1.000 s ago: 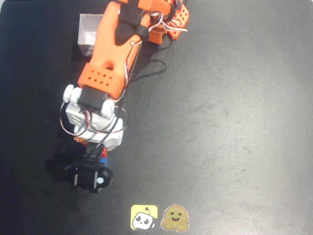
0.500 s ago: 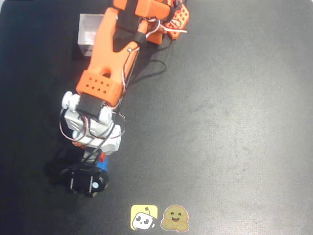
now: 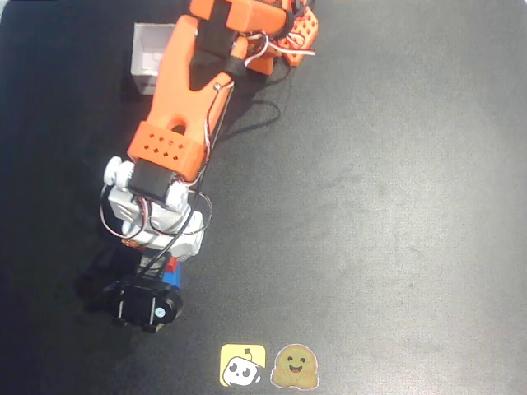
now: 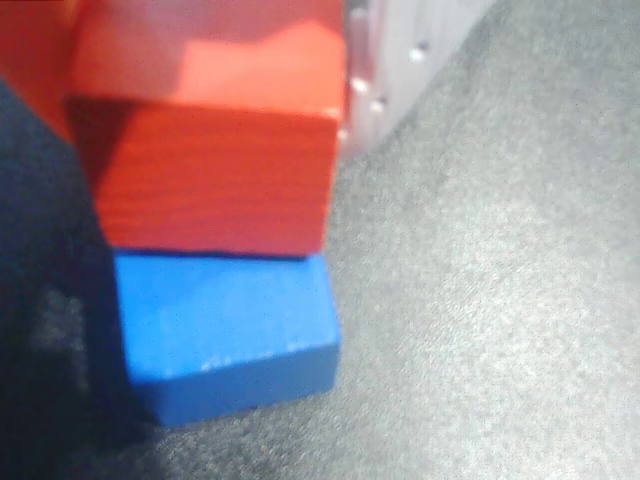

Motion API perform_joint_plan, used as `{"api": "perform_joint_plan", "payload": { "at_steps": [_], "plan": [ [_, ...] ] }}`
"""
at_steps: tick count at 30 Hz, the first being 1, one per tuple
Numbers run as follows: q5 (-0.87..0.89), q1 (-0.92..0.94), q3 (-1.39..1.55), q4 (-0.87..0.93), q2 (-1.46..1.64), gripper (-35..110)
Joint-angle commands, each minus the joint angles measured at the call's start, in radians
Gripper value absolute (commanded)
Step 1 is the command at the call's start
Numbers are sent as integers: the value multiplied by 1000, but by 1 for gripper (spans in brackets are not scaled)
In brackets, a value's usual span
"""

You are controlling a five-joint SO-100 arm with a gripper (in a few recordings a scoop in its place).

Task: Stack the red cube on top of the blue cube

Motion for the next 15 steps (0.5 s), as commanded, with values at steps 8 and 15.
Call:
{"api": "perform_joint_plan", "payload": {
  "at_steps": [8,15],
  "plan": [
    [9,8,-80,-55,12,0],
    [9,5,-78,-78,-9,0]
  ]
}}
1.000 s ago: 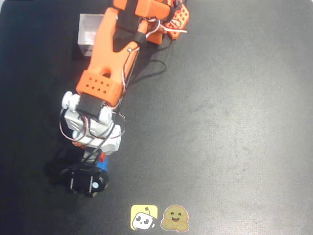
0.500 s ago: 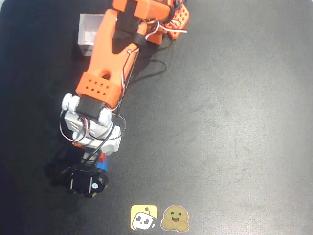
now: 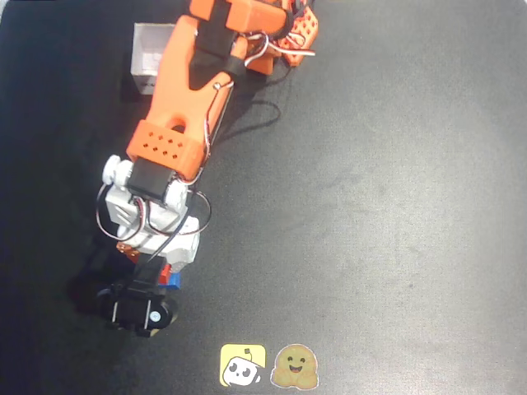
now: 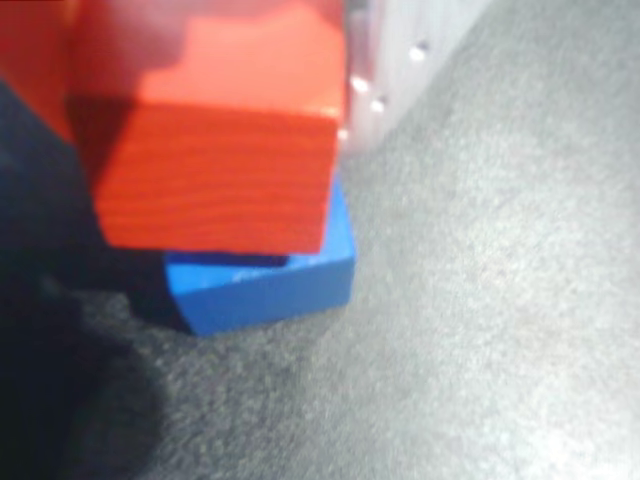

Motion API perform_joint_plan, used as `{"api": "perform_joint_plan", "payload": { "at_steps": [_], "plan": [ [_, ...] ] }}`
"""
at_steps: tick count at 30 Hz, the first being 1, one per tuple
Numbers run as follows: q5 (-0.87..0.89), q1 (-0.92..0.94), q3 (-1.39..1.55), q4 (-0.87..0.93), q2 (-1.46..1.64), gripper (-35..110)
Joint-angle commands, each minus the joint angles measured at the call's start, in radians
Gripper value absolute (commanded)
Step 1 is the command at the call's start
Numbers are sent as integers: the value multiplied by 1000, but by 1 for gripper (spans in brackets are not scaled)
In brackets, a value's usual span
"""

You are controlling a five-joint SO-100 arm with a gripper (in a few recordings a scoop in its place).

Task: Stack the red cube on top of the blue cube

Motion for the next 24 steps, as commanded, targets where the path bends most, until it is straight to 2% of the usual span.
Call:
{"api": "perform_joint_plan", "payload": {
  "at_steps": [1,19,24],
  "plan": [
    [9,3,-48,-14,3,0],
    [9,-3,-37,-38,-37,1],
    [9,-8,-37,-35,-38,5]
  ]
}}
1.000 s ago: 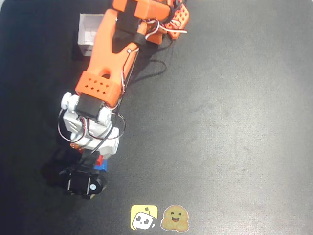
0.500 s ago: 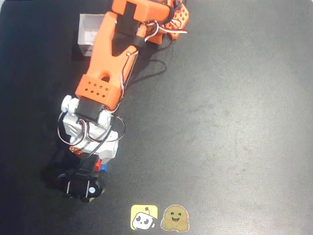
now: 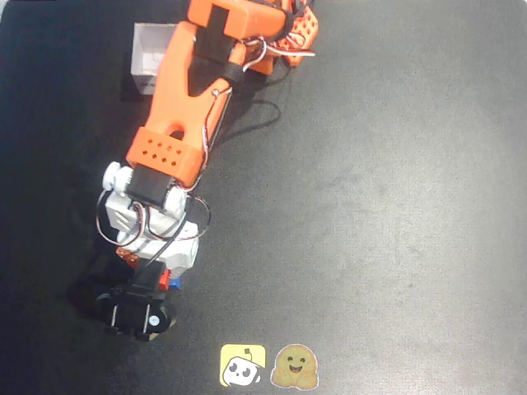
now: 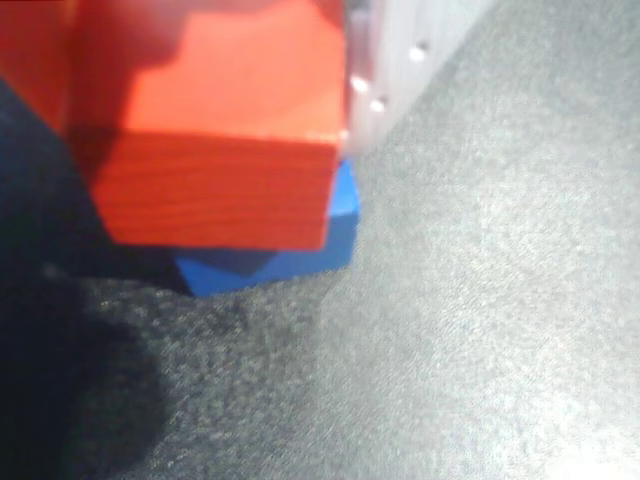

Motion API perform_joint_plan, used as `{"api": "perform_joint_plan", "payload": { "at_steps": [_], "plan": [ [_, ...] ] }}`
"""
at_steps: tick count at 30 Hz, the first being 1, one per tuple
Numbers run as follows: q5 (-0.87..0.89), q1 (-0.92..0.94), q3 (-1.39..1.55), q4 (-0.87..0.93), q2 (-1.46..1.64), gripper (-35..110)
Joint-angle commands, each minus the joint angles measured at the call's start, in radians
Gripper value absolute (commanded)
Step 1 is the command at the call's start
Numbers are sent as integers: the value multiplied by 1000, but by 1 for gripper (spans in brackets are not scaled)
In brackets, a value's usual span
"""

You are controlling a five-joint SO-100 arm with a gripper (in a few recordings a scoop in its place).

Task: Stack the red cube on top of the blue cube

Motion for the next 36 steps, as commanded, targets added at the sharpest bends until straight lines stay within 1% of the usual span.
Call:
{"api": "perform_joint_plan", "payload": {
  "at_steps": [1,5,26,36],
  "plan": [
    [9,-12,-21,-3,3,6],
    [9,-15,-20,-3,2,12],
    [-2,-29,-21,2,17,24],
    [-103,-35,2,-2,161,28]
  ]
}}
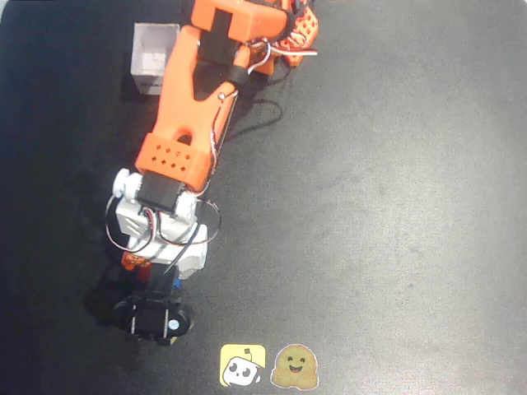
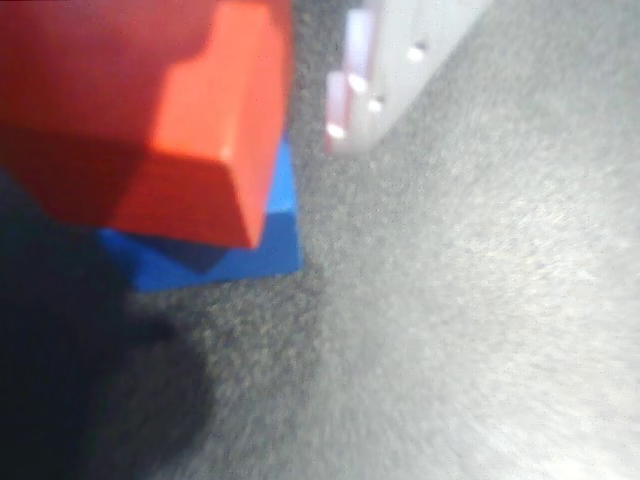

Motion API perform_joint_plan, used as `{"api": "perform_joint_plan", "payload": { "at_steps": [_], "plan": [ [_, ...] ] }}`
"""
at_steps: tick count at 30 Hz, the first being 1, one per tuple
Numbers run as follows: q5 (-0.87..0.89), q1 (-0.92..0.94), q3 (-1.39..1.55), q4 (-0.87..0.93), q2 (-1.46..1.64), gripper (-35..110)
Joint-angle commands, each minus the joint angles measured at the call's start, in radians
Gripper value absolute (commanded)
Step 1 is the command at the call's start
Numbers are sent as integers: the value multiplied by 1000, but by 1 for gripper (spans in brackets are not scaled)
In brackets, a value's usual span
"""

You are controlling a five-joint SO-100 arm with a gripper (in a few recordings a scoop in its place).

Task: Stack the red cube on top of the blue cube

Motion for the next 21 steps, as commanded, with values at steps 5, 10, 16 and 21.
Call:
{"api": "perform_joint_plan", "payload": {
  "at_steps": [5,10,16,21],
  "plan": [
    [-114,3,106,-31,314,28],
    [-156,12,403,-190,632,12],
    [-109,-57,1002,-518,1129,0],
    [-31,-133,1416,-632,1539,0]
  ]
}}
